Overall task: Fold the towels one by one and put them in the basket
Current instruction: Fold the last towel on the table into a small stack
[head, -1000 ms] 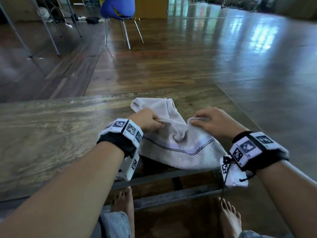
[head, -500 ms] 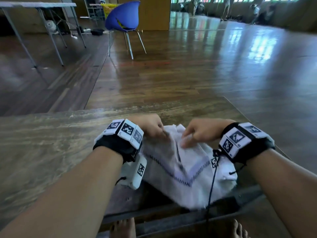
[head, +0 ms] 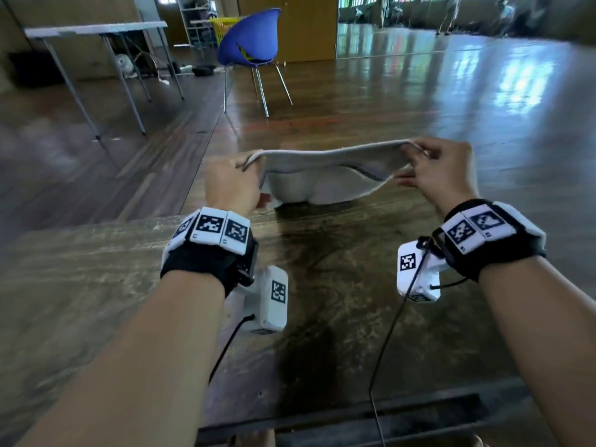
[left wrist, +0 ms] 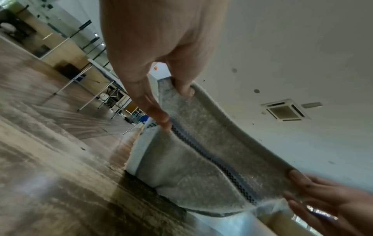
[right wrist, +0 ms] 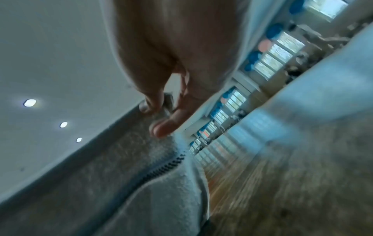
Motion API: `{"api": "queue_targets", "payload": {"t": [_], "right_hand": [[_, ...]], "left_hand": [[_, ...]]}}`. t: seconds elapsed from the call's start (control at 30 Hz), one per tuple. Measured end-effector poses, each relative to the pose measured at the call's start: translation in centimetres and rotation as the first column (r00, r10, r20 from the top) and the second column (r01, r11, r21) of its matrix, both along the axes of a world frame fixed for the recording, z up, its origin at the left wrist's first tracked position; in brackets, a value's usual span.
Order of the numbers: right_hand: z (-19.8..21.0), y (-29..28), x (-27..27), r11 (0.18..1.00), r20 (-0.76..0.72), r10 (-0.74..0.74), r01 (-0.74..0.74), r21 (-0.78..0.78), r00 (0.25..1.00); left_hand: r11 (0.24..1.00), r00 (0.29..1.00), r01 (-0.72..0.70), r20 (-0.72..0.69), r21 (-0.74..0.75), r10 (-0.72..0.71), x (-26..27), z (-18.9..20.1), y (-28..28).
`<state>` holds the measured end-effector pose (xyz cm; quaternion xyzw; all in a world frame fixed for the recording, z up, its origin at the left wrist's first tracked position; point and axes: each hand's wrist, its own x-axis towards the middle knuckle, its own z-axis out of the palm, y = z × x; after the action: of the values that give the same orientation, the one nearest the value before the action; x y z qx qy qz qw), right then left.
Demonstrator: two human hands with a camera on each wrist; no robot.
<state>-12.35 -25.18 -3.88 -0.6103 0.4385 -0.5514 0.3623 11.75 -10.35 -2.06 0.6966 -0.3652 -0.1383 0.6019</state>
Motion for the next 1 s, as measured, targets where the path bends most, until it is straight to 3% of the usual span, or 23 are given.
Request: {"api": "queue_targets", "payload": {"t": [0.07,0.17,0.3,0.37,0.5,0.67,0.83,0.9,1.0], "right_hand": [[-0.4,-0.8,0.2,0.992,0.083,0.078,-0.085,0.089,0.994],[-0.6,-2.1,0.3,0.994,0.036,0.092,-0.094,0.062,0.995],[0.6,-1.4,0.1,0.979,0.148,0.084,-0.054,-0.199,0.985],[0.5,-1.2,0.0,0.963,0.168,0.111,-0.064,-0.263,0.980],[-0.9,-1.7,-0.8,0.988,0.078,0.130,-0.122,-0.099,0.988],[-0.4,-1.6,-1.1,0.967,0.192,0.153,-0.107,-0.231,0.969],[-1.9,-1.3,-0.7,0.969,-0.049,0.246,-0.246,0.001,0.968],[-2.1,-0.8,-0.4,0.962,-0.003,0.270,-0.270,-0.038,0.963],[-2.0,-0.4,-0.4,0.974,0.078,0.210,-0.201,-0.108,0.975]], "left_hand": [[1.000,0.995,0.015,-0.094,0.006,-0.014,0.2,-0.3,-0.1],[0.996,0.984,0.029,-0.174,-0.082,-0.043,0.7,-0.2,-0.4],[0.956,0.982,0.074,0.190,-0.283,-0.020,0.5,0.7,-0.2],[0.957,0.958,0.106,0.287,-0.271,-0.025,0.5,0.8,-0.1],[0.990,0.959,0.067,0.282,-0.125,-0.029,1.0,-0.3,0.2],[0.963,0.930,0.114,0.368,-0.243,-0.017,0.1,0.7,0.7],[0.950,0.917,-0.010,0.376,-0.313,0.134,0.9,0.4,1.3],[0.943,0.903,-0.066,0.382,-0.327,0.195,0.9,0.5,1.5],[0.976,0.886,-0.002,0.452,-0.218,0.103,0.7,0.2,1.9]]}}
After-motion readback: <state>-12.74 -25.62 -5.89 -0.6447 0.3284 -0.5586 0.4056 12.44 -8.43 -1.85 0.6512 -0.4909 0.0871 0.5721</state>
